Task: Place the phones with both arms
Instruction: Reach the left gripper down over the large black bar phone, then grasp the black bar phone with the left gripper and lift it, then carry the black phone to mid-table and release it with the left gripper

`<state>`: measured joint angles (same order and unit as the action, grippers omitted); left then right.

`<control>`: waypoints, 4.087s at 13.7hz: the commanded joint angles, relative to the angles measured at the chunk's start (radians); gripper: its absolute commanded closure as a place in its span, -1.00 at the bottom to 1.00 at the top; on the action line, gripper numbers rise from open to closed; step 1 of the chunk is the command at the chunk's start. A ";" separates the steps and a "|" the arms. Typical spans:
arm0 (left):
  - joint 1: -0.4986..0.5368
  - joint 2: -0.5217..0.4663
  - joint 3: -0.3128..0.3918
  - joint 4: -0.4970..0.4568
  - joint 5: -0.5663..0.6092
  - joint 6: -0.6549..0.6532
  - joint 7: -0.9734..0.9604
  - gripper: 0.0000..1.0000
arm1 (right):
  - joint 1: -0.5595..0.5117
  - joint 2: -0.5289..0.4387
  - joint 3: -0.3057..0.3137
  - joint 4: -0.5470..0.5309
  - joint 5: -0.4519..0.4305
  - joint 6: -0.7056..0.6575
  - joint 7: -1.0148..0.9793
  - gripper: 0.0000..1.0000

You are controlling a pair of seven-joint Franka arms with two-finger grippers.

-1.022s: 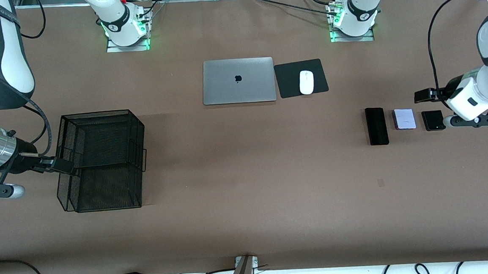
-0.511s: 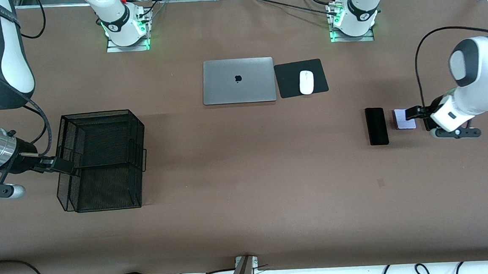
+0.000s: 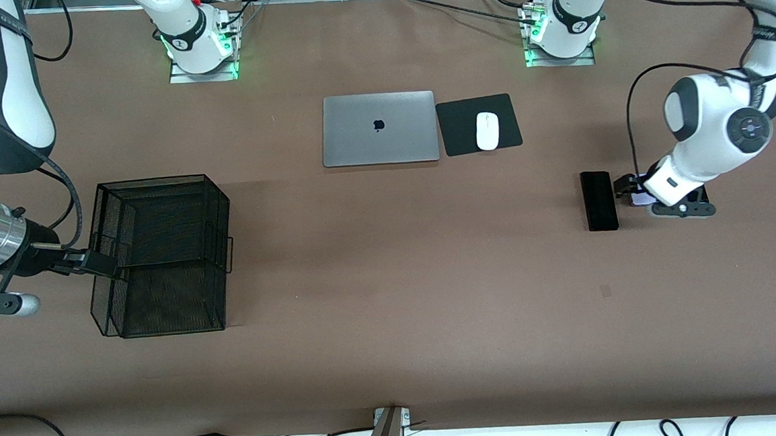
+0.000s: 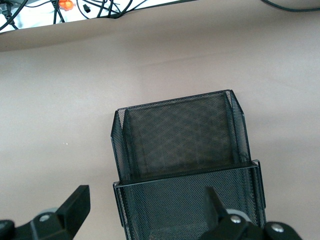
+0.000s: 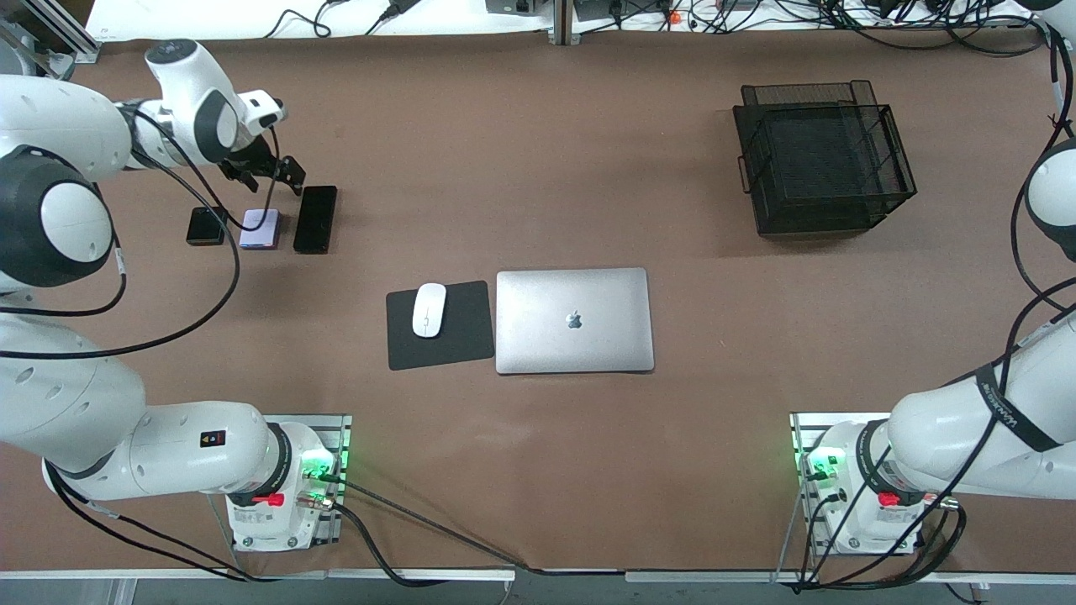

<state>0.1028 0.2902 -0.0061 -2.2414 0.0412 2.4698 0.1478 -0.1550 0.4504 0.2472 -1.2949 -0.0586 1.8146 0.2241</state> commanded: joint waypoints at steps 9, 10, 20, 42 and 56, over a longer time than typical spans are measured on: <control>-0.072 0.113 -0.017 -0.078 0.017 0.255 -0.097 -1.00 | -0.006 -0.013 0.001 -0.007 0.003 -0.006 -0.012 -1.00; -0.072 0.113 -0.017 -0.081 0.016 0.255 -0.094 -1.00 | -0.006 -0.013 0.001 -0.007 0.003 -0.006 -0.012 -1.00; -0.017 0.113 -0.012 -0.081 0.017 0.256 -0.002 -1.00 | -0.006 -0.013 0.001 -0.007 0.003 -0.006 -0.012 -1.00; -0.028 0.144 -0.017 -0.055 0.016 0.275 -0.123 1.00 | -0.008 -0.013 0.001 -0.007 0.002 -0.006 -0.012 -1.00; -0.283 0.225 -0.032 0.363 0.002 -0.201 -0.471 1.00 | -0.008 -0.013 0.001 -0.007 0.002 -0.006 -0.014 -1.00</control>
<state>-0.0896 0.4418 -0.0488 -1.9783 0.0407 2.3091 -0.2153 -0.1557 0.4504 0.2465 -1.2949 -0.0586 1.8146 0.2241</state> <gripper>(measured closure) 0.198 0.000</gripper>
